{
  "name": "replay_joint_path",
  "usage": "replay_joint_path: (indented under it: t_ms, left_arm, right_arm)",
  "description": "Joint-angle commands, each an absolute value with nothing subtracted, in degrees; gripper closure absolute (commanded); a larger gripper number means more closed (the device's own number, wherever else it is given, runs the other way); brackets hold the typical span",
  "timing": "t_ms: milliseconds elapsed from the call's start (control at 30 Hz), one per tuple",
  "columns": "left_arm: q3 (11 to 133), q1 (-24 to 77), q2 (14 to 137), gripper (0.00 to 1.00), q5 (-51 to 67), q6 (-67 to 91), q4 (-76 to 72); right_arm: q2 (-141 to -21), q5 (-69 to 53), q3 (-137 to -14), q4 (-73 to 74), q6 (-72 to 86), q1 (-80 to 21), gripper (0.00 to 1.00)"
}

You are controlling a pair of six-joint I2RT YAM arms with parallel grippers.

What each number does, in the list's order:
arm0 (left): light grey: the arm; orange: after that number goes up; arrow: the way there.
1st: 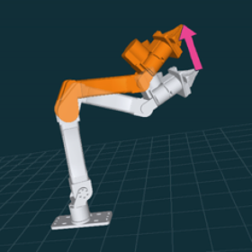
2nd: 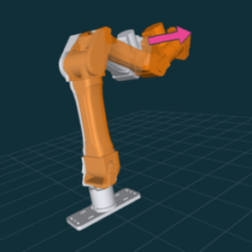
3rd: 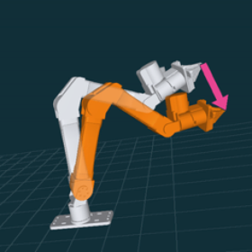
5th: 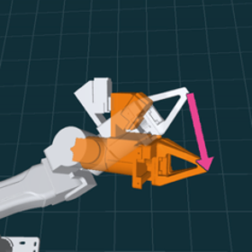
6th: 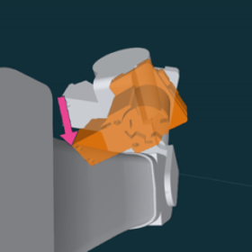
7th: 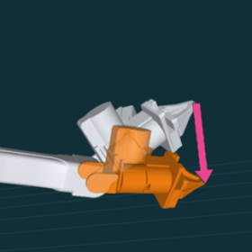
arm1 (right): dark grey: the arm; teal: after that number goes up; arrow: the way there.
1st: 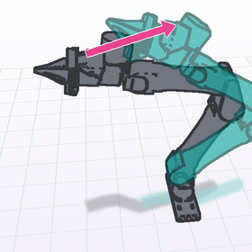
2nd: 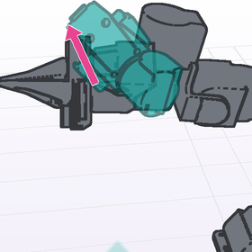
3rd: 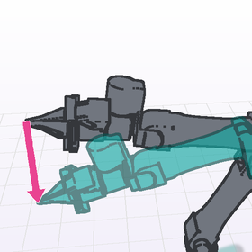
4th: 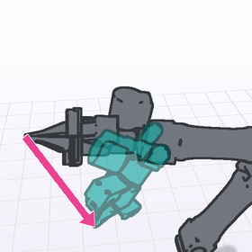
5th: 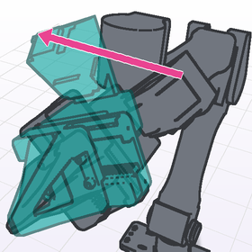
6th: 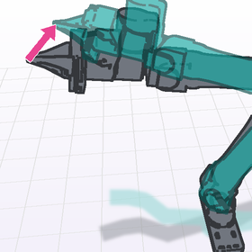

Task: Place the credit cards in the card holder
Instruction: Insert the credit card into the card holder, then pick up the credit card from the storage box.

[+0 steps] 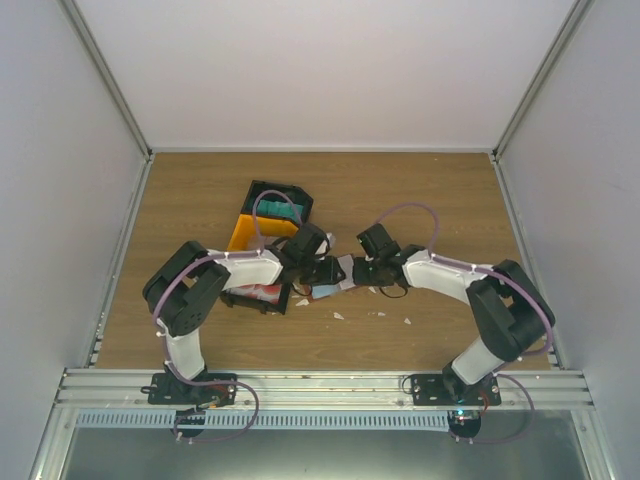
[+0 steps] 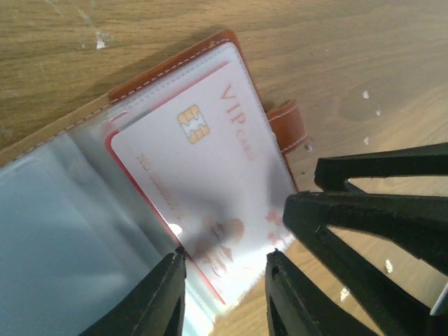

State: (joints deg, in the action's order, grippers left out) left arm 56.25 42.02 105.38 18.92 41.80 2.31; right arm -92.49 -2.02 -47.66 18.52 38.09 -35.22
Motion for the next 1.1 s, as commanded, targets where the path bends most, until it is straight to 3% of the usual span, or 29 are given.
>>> replay_joint_path:
  t_ms: [0, 133, 333, 433, 767, 1067]
  left_arm:
    - [56.5, 42.5, 97.7, 0.6, 16.8, 36.9, 3.9]
    - [57.4, 42.3, 90.1, 0.4, 11.4, 32.8, 11.9]
    - [61.2, 39.9, 85.6, 0.2, 8.5, 28.6, 21.9]
    - [64.9, 37.1, 87.7, 0.2, 7.4, 26.0, 27.4]
    - [72.2, 29.9, 96.2, 0.32, 2.6, 23.6, 31.0]
    - [79.1, 26.2, 106.3, 0.25, 8.4, 18.4, 36.9]
  right_arm:
    - [-86.8, 4.6, -48.4, 22.4, 44.0, -35.7, 0.61]
    - [-85.2, 6.9, -50.9, 22.8, 46.2, -35.7, 0.56]
    - [-88.9, 6.3, -56.9, 24.1, 47.5, -35.7, 0.55]
    - [-90.1, 5.3, -58.1, 23.8, 47.7, -35.8, 0.55]
    - [-93.8, 5.5, -58.6, 23.0, 42.4, -35.8, 0.56]
    - [-95.8, 3.8, -57.2, 18.1, 38.9, -35.7, 0.56]
